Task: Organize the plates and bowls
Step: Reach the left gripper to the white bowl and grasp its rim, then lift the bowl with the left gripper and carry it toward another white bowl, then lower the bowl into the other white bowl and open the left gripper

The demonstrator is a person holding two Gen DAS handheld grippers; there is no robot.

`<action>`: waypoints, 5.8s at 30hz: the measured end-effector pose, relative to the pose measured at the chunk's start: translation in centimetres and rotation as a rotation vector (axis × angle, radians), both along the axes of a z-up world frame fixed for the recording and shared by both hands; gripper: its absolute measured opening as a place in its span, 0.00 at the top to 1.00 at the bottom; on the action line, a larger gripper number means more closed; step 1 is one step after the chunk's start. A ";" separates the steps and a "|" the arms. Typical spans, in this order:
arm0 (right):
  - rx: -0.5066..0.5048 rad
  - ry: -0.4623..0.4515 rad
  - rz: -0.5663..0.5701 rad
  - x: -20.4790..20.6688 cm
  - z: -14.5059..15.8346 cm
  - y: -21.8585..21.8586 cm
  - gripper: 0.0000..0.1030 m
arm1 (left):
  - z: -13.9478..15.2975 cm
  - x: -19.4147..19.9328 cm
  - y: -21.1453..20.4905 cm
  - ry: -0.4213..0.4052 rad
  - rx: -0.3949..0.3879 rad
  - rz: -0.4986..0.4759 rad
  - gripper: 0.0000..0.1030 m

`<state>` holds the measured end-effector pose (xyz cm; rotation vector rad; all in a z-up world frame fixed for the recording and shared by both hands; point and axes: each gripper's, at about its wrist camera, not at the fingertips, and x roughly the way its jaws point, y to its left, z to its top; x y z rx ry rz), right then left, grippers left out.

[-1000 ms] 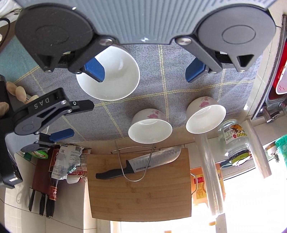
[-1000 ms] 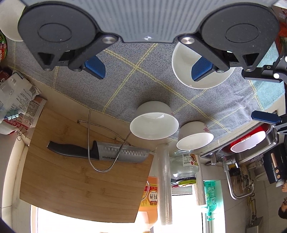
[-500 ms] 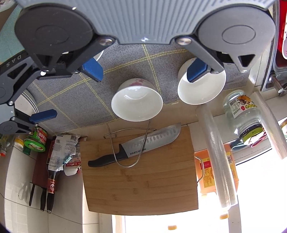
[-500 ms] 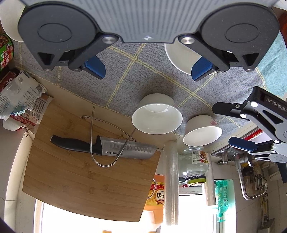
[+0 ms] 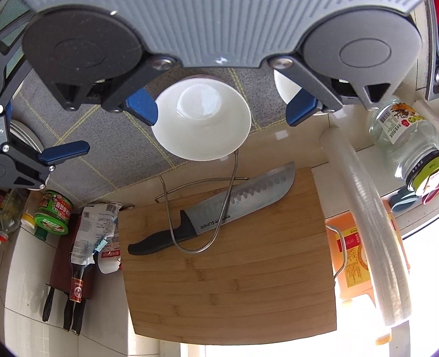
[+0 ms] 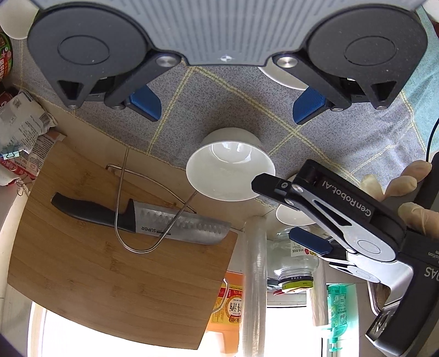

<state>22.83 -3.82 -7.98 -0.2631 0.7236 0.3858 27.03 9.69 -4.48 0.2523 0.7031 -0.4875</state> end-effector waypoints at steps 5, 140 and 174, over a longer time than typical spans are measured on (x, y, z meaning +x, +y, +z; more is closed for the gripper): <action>-0.009 0.029 0.004 2.1 -0.9 0.3 0.00 | -1.1 2.3 -0.7 0.040 0.008 -0.020 0.04; 0.002 0.118 0.163 -6.1 1.4 -0.7 0.20 | 2.3 -7.1 -4.6 0.199 -0.015 -0.089 0.52; 0.013 0.200 0.180 -8.3 -0.2 -0.8 0.20 | 0.1 -8.9 -5.0 0.304 -0.021 -0.050 0.50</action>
